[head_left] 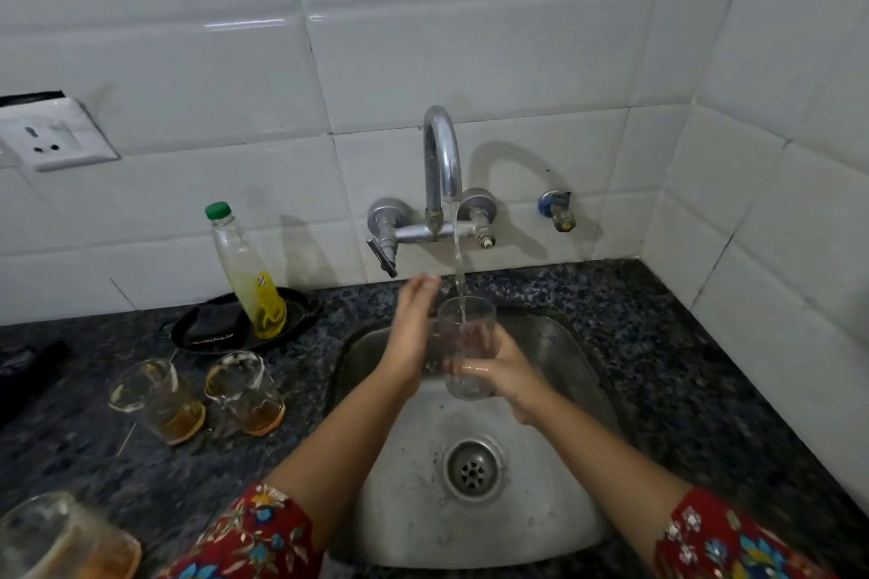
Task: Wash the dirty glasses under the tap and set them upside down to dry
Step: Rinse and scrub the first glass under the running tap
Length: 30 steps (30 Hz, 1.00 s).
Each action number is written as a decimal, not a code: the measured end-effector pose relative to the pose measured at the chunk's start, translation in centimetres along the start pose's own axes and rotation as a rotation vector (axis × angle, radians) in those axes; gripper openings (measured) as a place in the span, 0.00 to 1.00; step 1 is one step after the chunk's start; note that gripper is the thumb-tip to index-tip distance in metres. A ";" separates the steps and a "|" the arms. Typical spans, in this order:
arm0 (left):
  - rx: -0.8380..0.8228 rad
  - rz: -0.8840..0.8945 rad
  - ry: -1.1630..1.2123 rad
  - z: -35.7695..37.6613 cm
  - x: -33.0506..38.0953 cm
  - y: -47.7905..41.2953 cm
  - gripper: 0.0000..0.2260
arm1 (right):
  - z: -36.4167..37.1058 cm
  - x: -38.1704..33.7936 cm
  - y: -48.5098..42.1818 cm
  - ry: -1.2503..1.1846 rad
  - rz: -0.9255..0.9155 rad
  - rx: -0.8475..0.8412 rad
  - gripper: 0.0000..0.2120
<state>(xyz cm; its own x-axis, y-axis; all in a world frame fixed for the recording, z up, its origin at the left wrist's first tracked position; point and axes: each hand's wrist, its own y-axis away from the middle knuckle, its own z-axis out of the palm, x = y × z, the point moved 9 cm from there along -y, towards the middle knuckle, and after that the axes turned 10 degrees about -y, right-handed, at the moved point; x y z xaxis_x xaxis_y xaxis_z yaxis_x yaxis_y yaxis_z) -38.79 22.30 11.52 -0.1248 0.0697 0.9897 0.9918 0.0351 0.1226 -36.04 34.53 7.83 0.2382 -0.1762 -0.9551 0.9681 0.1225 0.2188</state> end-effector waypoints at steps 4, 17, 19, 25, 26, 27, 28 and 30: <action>0.383 0.053 -0.083 -4.5 2.6 -0.8 0.21 | 0.7 -1.4 -0.8 -0.067 -0.036 0.008 0.23; 0.266 0.151 -0.301 -3.0 4.8 -2.3 0.27 | 1.6 1.2 -0.3 -0.057 0.092 -0.018 0.29; 0.238 0.199 -0.397 -2.9 4.9 -2.3 0.27 | 2.0 1.8 0.2 -0.071 0.127 -0.076 0.31; 0.148 0.190 -0.480 -4.1 4.4 -0.7 0.24 | -0.1 2.1 2.0 0.061 0.185 -0.123 0.28; 0.152 0.191 -0.460 -4.0 4.0 0.3 0.24 | -0.5 1.8 2.3 0.102 0.185 -0.111 0.26; 0.153 0.189 -0.443 -3.8 3.4 1.4 0.24 | -1.0 1.5 2.6 0.124 0.185 -0.097 0.25; 0.150 0.190 -0.440 -3.6 2.6 2.4 0.23 | -1.5 1.2 2.7 0.142 0.181 -0.078 0.24; 0.135 0.212 -0.521 -3.0 0.6 4.2 0.23 | -2.6 0.4 2.8 0.183 0.153 -0.032 0.24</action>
<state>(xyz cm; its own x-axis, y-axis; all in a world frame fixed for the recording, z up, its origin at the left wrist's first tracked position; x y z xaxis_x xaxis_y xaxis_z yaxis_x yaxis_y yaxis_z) -34.64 19.53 12.81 0.0459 0.5699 0.8204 0.9887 0.0913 -0.1187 -33.39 37.37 7.57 0.3607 0.0268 -0.9323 0.9182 0.1655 0.3599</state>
